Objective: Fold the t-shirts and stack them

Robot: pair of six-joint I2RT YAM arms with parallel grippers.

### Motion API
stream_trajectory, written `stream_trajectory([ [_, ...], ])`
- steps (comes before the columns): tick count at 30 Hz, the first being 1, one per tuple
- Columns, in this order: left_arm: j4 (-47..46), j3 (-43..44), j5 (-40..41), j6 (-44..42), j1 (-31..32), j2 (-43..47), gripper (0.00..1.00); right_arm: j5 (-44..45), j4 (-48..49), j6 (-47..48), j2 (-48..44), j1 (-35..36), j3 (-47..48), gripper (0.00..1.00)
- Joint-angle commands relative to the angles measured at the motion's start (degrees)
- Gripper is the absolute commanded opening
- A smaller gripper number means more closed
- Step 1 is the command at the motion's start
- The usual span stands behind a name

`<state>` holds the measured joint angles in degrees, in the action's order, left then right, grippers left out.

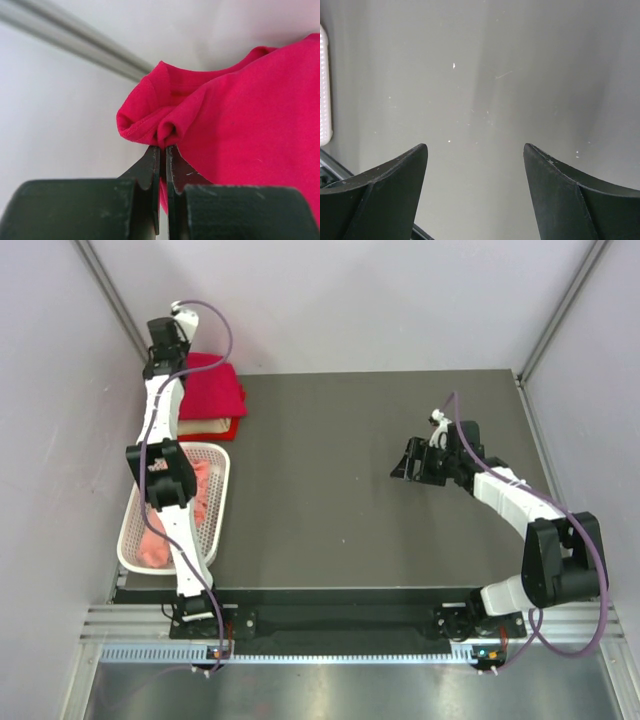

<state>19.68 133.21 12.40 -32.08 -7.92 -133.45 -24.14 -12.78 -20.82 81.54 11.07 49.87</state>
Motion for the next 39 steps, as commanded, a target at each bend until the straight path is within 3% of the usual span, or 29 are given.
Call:
stream_trajectory([
  [1,-7.19,-0.67,-3.00,0.78,-2.27,1.71,0.00,-2.31,3.37,-0.27,1.08,-0.52,-0.82,0.78],
  [13,-13.35,-0.58,-5.98,5.79,-3.59,-5.77,0.02,-1.61,2.76,-0.01,3.10,-1.58,0.06,0.79],
  [16,-14.23,-1.11,-4.77,6.85,-3.68,-7.00,0.25,-1.70,2.76,-0.10,2.93,-2.02,-0.03,0.79],
  [17,-14.23,-1.02,-1.97,7.37,-3.59,-7.26,0.50,-1.61,2.76,-0.10,2.84,-2.02,-0.12,0.79],
  [18,-13.80,-1.02,-0.20,8.42,-3.24,-7.27,0.57,-1.61,2.93,-0.19,2.66,-1.93,-0.21,0.79],
  [26,-9.84,-8.92,4.91,13.62,3.51,2.66,0.68,-1.44,3.19,-0.19,1.17,-2.02,-0.30,0.80],
  [32,-9.05,-18.85,7.81,5.55,13.35,6.97,0.67,-1.35,3.20,-0.19,-0.76,-2.02,-0.47,0.80],
  [39,-7.64,-23.78,11.05,3.43,15.66,6.36,0.67,-1.61,3.37,-0.10,-3.31,-2.02,-1.26,0.80],
])
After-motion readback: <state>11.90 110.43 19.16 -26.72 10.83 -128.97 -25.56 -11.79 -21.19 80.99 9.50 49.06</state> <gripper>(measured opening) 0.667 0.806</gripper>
